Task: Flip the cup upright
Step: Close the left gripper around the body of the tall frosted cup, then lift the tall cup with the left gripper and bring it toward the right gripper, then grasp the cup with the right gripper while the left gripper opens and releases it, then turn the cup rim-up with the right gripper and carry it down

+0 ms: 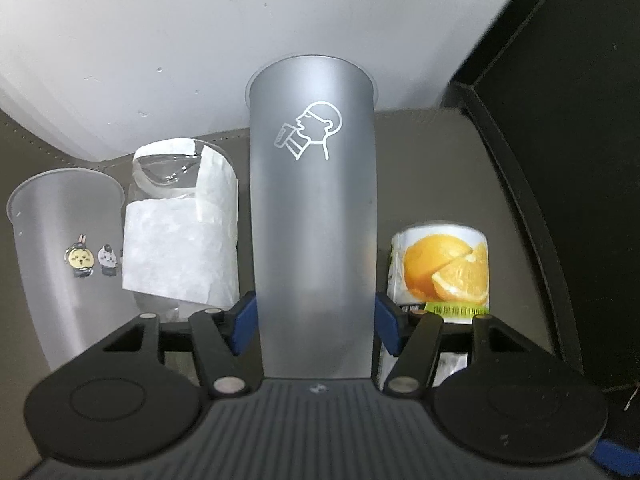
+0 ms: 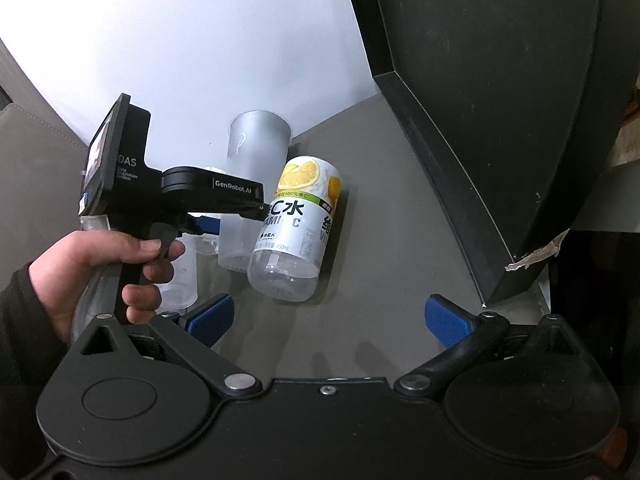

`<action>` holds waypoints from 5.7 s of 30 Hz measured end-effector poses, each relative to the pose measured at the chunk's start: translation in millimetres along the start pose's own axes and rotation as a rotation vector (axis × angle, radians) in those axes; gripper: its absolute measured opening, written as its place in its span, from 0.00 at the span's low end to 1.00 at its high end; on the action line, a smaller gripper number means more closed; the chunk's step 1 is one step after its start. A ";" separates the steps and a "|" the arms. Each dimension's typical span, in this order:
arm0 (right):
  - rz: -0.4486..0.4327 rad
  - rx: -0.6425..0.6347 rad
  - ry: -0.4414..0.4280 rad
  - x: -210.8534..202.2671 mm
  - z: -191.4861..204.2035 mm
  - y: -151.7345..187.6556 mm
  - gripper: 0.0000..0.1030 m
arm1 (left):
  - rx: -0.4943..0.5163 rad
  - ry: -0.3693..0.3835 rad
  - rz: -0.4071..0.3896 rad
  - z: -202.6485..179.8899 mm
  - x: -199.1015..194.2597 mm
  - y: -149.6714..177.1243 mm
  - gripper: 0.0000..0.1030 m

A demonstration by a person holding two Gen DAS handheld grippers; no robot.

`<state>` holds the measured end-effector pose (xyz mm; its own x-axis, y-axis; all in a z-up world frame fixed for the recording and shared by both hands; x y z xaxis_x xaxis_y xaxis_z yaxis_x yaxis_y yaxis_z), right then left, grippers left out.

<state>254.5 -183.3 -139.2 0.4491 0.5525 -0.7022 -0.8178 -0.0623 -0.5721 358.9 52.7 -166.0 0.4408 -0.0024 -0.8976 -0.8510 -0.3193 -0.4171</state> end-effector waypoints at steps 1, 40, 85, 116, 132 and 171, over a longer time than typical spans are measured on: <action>0.001 -0.001 0.001 -0.1 0.7 0.5 1.00 | -0.010 -0.002 -0.007 0.3 -0.3 -1.1 0.58; -0.096 0.056 -0.026 -16.6 -17.0 11.7 1.00 | -0.022 0.144 -0.237 -22.2 -101.3 -20.4 0.57; -0.058 0.460 -0.362 -60.2 -4.3 14.0 1.00 | -0.063 0.349 -0.274 0.3 -217.5 133.2 0.57; 0.130 0.777 -0.691 -26.7 -0.2 75.9 0.75 | -0.013 0.416 -0.257 11.4 -263.5 210.6 0.57; -0.037 0.475 -0.598 -67.8 23.4 65.9 0.70 | -0.029 0.391 -0.176 14.7 -261.2 211.0 0.64; -0.343 -0.350 0.036 -119.1 101.8 67.9 0.70 | -0.091 0.297 -0.296 34.3 -281.4 153.3 0.66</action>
<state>108.8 -168.8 -51.2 0.6886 0.5616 -0.4587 -0.4532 -0.1605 -0.8768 94.6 36.9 17.7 0.7364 -0.1672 -0.6555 -0.6529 -0.4296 -0.6239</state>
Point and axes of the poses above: each gripper's, at about its wrist camera, not at the fingertips, and x roughly the way its jaws point, z to its left, y to its underside, the point moved 2 cm from there along x, roughly the way its jaws point
